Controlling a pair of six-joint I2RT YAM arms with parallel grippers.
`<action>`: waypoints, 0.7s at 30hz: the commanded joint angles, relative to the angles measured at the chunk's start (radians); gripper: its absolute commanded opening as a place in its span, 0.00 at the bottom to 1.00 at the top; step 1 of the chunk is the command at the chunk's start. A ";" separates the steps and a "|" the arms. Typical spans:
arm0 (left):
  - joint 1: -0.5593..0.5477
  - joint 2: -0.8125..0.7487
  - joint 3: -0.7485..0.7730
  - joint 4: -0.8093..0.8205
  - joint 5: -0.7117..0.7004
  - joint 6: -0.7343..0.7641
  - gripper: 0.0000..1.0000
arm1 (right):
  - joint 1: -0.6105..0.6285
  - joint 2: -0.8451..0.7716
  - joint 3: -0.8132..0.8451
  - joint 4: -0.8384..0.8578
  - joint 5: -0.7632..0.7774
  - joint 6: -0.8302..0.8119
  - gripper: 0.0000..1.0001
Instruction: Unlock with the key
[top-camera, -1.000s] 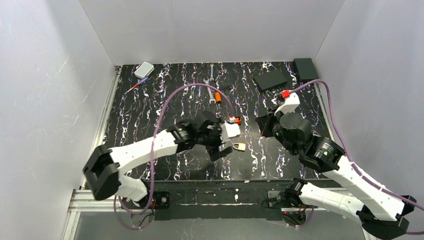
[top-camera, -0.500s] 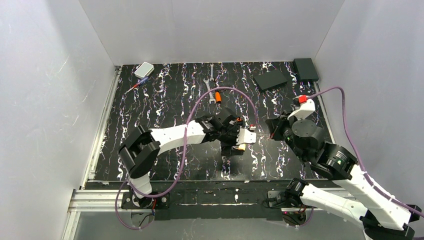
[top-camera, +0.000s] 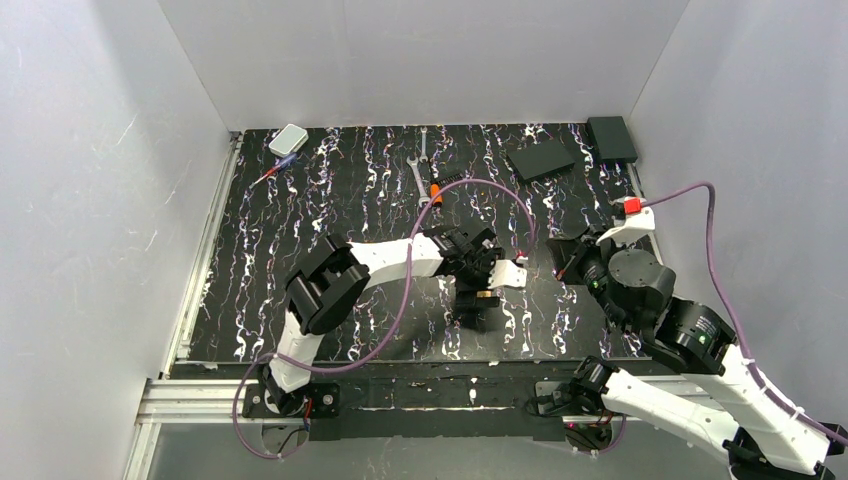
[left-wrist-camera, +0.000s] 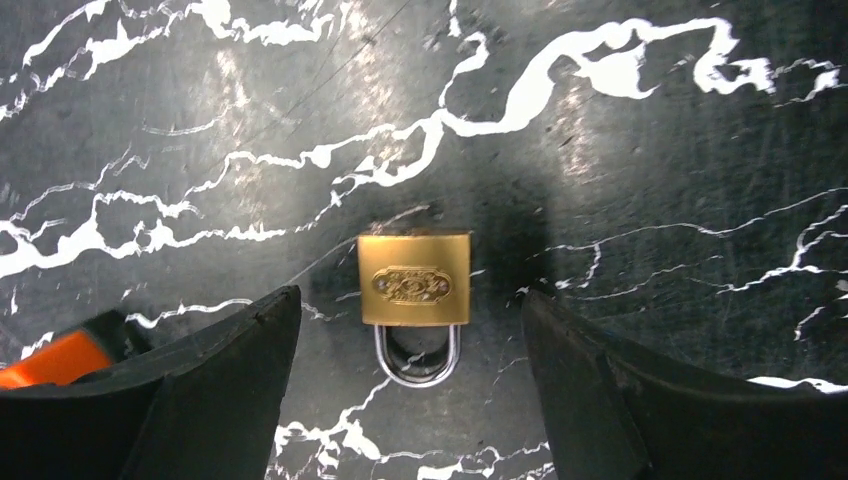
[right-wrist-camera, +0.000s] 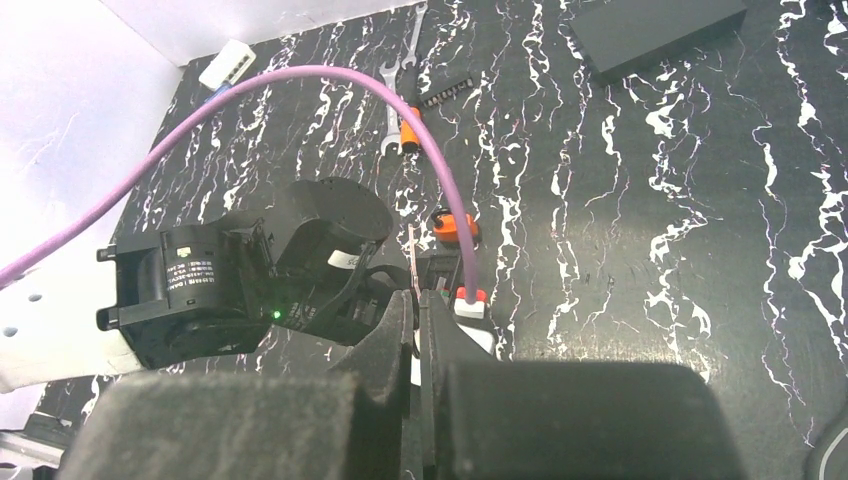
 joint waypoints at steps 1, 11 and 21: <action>-0.003 0.001 0.033 -0.042 -0.019 0.004 0.75 | 0.000 -0.016 0.042 0.006 0.011 -0.018 0.01; -0.002 0.052 0.053 -0.075 -0.007 -0.001 0.65 | 0.000 -0.013 0.031 0.025 -0.016 -0.022 0.01; 0.006 0.137 0.147 -0.236 0.018 0.067 0.56 | 0.001 -0.014 0.032 0.024 -0.026 -0.020 0.01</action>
